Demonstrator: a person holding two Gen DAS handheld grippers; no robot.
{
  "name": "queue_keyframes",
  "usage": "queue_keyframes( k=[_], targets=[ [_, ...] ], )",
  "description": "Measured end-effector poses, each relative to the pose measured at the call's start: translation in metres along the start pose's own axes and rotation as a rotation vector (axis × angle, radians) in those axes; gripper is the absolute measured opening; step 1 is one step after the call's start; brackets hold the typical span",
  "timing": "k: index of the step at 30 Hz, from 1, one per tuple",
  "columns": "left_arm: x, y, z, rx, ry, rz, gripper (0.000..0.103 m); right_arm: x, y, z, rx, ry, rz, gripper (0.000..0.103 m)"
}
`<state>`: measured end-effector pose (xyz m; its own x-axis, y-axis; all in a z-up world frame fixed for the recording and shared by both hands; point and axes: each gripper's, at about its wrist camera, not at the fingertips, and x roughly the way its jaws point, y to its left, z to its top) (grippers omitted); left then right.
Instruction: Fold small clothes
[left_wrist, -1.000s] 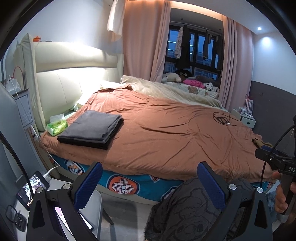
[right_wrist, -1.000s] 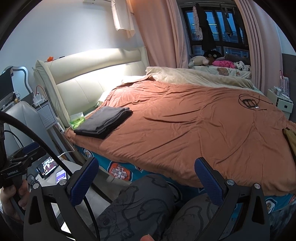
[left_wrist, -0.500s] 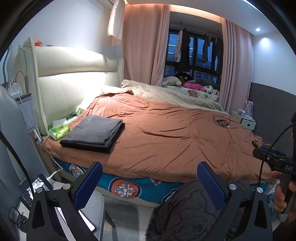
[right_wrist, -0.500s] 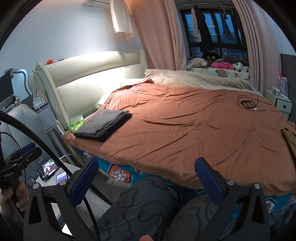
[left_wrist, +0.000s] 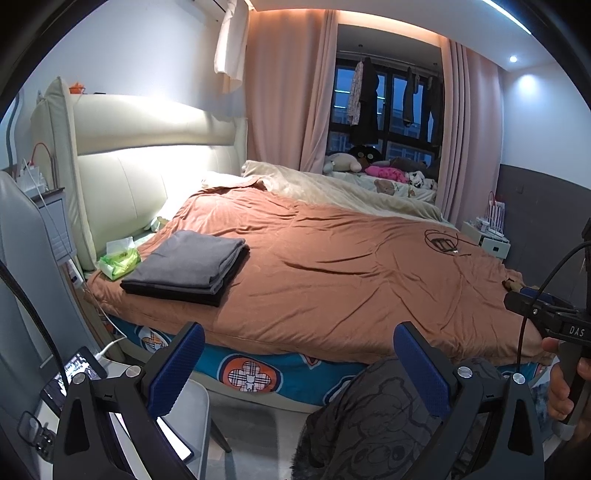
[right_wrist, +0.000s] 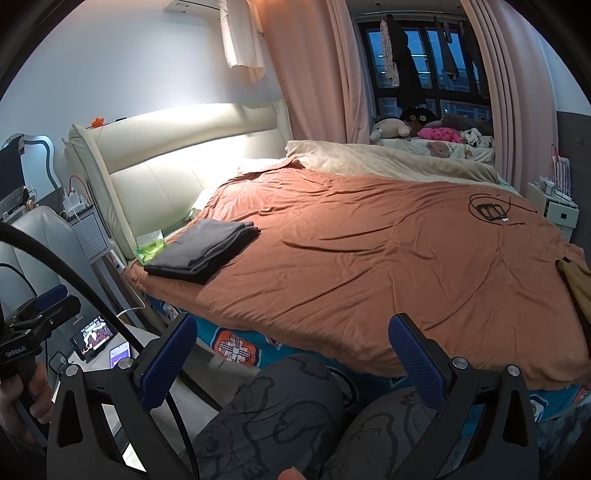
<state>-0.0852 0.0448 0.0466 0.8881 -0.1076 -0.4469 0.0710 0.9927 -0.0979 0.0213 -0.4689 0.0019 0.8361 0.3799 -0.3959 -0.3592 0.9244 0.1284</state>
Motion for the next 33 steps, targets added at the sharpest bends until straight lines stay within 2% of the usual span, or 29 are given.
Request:
queue_keyframes(
  k=[17,33],
  targets=[
    [-0.005,-0.005,0.002,0.016,-0.006,0.005,0.103,-0.005,-0.004,-0.001,-0.007,-0.010,-0.019,0.103],
    [-0.008,-0.007,0.003,0.029,-0.020,-0.026,0.103,-0.016,-0.002,-0.006,0.003,-0.030,-0.041,0.103]
  ],
)
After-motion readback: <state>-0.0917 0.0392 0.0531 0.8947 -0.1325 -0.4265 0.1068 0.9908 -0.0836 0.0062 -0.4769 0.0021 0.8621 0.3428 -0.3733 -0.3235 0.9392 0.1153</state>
